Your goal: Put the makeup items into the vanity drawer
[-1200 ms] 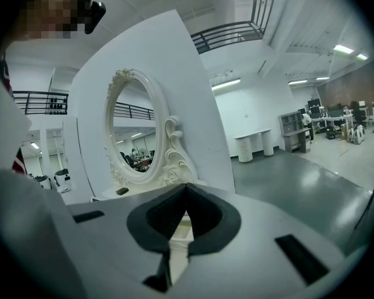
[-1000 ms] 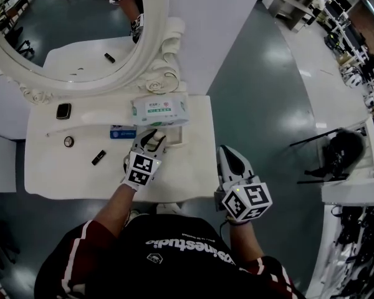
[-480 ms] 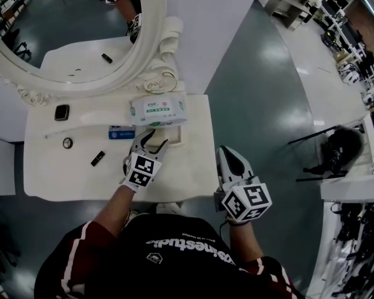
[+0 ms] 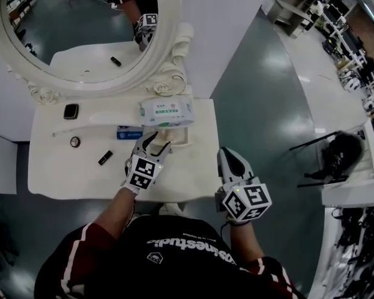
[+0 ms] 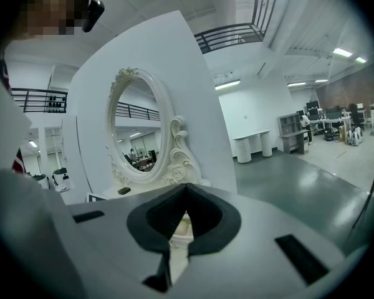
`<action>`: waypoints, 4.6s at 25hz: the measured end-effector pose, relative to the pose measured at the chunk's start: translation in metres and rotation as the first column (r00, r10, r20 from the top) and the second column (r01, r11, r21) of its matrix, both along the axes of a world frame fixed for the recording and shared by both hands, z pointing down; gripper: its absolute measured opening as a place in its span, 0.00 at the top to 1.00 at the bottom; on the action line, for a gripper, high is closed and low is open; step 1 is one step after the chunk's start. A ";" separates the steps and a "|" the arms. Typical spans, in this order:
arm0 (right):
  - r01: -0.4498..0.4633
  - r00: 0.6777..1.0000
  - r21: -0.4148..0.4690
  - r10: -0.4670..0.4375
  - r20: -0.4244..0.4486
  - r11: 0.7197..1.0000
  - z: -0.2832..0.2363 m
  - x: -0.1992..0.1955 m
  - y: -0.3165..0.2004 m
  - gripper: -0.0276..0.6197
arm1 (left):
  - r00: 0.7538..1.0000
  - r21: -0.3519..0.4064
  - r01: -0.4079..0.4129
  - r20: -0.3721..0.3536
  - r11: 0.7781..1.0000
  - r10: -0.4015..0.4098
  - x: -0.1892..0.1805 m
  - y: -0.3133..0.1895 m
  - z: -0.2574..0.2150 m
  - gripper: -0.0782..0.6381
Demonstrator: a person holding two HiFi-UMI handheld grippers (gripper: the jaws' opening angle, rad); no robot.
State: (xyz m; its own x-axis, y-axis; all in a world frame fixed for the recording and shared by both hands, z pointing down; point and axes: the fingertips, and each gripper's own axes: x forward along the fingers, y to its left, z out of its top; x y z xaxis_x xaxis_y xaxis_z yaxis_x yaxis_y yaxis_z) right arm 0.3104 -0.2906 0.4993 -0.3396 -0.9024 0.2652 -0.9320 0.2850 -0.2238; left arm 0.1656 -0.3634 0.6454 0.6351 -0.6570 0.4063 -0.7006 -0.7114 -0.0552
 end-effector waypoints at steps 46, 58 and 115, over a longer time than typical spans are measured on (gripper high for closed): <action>0.091 0.995 0.127 -0.086 -0.044 0.988 -0.074 -0.183 0.045 0.95 | 0.971 0.085 0.184 -0.171 0.979 -0.168 -0.240 0.093 -0.127 0.61; 0.051 0.999 0.178 -0.049 -0.015 0.983 -0.092 -0.224 0.072 0.95 | 0.959 0.166 0.189 -0.244 0.968 -0.145 -0.291 0.125 -0.186 0.61; 0.049 0.997 0.267 -0.030 -0.073 0.962 -0.131 -0.250 0.104 0.95 | 0.896 0.268 0.346 -0.379 0.899 -0.232 -0.343 0.162 -0.271 0.88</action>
State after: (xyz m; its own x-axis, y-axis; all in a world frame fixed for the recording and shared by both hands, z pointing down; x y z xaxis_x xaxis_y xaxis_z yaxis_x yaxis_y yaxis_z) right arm 0.0605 -0.1867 0.3685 -0.3661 -0.9298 0.0387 -0.9292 0.3629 -0.0705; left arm -0.1779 -0.2018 0.3749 0.4548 -0.8888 -0.0568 -0.8893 -0.4566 0.0259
